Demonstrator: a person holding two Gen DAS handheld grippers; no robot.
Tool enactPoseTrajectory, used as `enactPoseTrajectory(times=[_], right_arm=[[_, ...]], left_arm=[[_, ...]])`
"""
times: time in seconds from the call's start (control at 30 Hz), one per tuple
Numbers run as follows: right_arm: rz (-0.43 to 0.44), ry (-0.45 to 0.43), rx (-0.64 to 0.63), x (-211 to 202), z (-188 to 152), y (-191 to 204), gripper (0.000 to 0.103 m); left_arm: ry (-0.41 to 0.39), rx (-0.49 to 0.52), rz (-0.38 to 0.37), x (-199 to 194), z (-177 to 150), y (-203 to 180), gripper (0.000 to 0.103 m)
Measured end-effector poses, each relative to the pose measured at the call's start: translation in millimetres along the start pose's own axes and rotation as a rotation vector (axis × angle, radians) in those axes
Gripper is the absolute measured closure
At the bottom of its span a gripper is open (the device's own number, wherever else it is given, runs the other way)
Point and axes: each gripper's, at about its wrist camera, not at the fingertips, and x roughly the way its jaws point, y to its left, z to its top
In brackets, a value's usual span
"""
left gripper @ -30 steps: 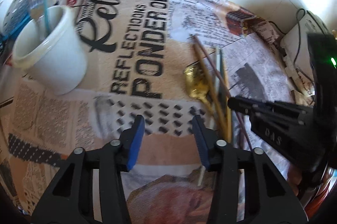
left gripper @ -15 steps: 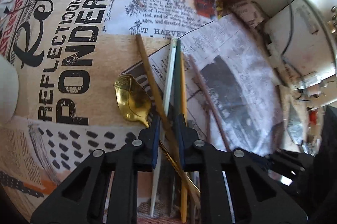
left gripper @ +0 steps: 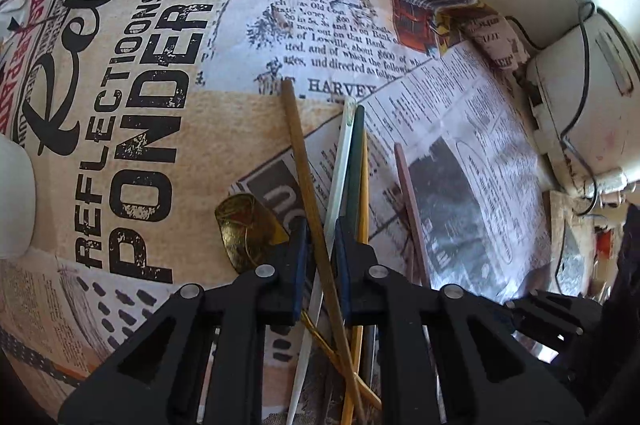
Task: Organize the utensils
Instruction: 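Grasp the pink stick with the right tool while the left tool grasps a brown chopstick, then lift the pink stick and brown chopstick upright and carry them toward the white cup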
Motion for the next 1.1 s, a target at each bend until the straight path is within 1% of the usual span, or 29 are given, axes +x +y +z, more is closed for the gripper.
enactPoseTrajectory(times=[0.07, 0.1, 0.3, 0.5, 0.67, 0.83, 1.1], right_arm=[[-0.008, -0.001, 0.004, 4, 7, 0, 0.096], [-0.016, -0.002, 0.008, 6, 12, 1, 0.096], [-0.055, -0.01, -0.014, 18, 24, 9, 0.096], [-0.083, -0.023, -0.057, 22, 22, 18, 0.097], [-0.085, -0.024, -0.032, 24, 26, 18, 0.097], [-0.071, -0.077, -0.017, -2, 18, 12, 0.097], [-0.061, -0.206, 0.014, -59, 0, 14, 0.097]], left_arm=[[0.002, -0.022, -0.015, 0, 2, 3, 0.097], [0.007, -0.03, -0.028, 1, 3, 4, 0.098], [-0.021, 0.006, -0.005, -10, -6, 0, 0.098], [-0.072, 0.043, 0.007, -29, -13, -6, 0.098], [-0.103, 0.055, 0.004, -47, -18, -7, 0.098], [-0.151, 0.092, 0.017, -70, -25, -14, 0.098], [-0.226, 0.124, 0.004, -107, -38, -21, 0.098]])
